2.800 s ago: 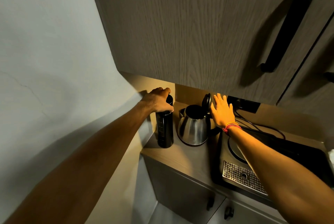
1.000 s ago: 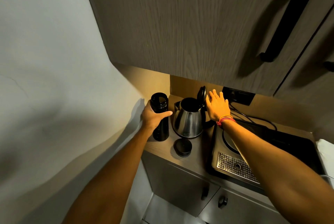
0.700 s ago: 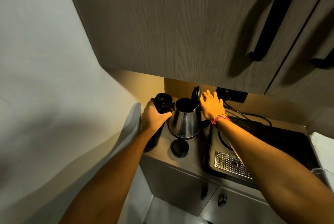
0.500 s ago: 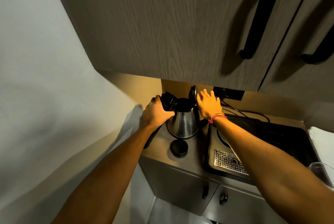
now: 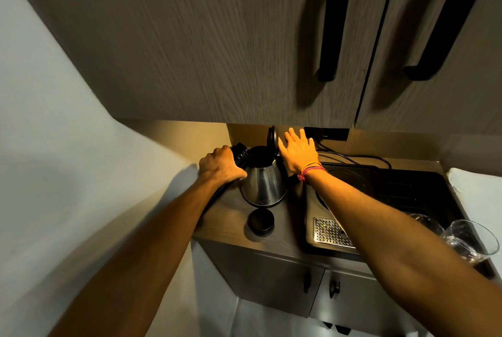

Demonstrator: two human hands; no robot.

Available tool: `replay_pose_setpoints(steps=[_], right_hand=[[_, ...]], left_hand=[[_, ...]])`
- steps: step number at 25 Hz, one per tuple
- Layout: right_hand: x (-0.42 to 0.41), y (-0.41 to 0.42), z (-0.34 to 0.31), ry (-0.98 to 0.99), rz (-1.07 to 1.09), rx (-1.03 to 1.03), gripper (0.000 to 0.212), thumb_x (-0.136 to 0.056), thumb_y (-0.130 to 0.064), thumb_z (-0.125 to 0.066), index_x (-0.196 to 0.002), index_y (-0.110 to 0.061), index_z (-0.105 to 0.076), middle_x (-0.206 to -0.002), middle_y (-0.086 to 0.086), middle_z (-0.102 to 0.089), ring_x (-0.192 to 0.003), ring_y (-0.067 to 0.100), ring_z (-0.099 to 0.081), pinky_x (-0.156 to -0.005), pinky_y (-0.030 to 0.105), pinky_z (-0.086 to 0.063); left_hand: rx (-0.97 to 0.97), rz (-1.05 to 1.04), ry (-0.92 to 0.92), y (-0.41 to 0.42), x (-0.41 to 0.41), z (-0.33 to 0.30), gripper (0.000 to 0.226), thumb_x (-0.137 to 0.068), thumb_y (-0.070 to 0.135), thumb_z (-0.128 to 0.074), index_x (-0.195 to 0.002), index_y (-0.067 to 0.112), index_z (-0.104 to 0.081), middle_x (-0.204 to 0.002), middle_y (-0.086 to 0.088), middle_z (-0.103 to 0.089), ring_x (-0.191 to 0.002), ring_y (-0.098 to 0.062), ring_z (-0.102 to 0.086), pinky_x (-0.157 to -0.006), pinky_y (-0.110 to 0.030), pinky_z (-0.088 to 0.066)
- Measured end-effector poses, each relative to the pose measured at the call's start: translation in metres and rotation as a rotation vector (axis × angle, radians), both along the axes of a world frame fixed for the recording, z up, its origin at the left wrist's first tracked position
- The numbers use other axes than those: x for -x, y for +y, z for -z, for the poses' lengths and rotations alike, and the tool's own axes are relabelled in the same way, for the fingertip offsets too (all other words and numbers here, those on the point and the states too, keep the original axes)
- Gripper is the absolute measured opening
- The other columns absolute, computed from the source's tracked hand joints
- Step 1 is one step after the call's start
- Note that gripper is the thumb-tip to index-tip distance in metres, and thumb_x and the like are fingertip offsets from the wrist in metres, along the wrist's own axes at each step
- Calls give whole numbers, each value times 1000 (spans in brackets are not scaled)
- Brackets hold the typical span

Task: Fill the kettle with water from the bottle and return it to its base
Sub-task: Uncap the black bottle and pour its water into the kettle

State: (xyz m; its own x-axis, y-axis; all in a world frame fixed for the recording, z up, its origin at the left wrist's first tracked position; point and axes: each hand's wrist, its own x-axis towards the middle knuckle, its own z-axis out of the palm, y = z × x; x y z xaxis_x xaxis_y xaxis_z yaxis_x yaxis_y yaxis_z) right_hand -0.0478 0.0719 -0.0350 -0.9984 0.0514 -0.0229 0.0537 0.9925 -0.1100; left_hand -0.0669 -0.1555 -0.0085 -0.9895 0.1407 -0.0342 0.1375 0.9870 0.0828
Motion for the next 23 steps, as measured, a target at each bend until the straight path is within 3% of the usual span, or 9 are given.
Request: replay_pose_setpoints(steps=[5, 12, 17, 23], right_hand=[[-1, 1, 3, 4, -35, -56, 68, -98, -30, -46, -158, -18, -17, -166, 17, -10, -153, 45, -6, -121, 61, -20], [-1, 2, 3, 6, -14, -8, 64, -99, -33, -42, -157, -16, -21, -166, 17, -12, -153, 43, -7, -121, 60, -20], [0, 2, 1, -3, 11, 41, 60, -101, -33, -34, -157, -14, -24, -167, 15, -11, -154, 41, -5, -123, 59, -17], [-2, 2, 0, 7, -11, 9, 60, -100, -31, -39, -156, -15, -26, -166, 16, -12, -154, 42, -6, -122, 60, -18]], left_hand=[[101, 32, -29, 5, 2, -7, 73, -55, 55, -76, -113, 18, -51, -95, -3, -55, -84, -25, -56, -67, -34, -44], [143, 64, -38, 8, 3, -12, 62, -49, 52, -76, -96, 23, -48, -73, 3, -47, -74, -24, -57, -51, -27, -31], [144, 70, -41, 8, 3, -16, 64, -48, 52, -77, -97, 22, -48, -72, 3, -45, -74, -23, -57, -48, -27, -28], [168, 77, -57, 11, 0, -20, 60, -46, 47, -77, -95, 20, -53, -72, 2, -48, -74, -24, -58, -50, -27, -32]])
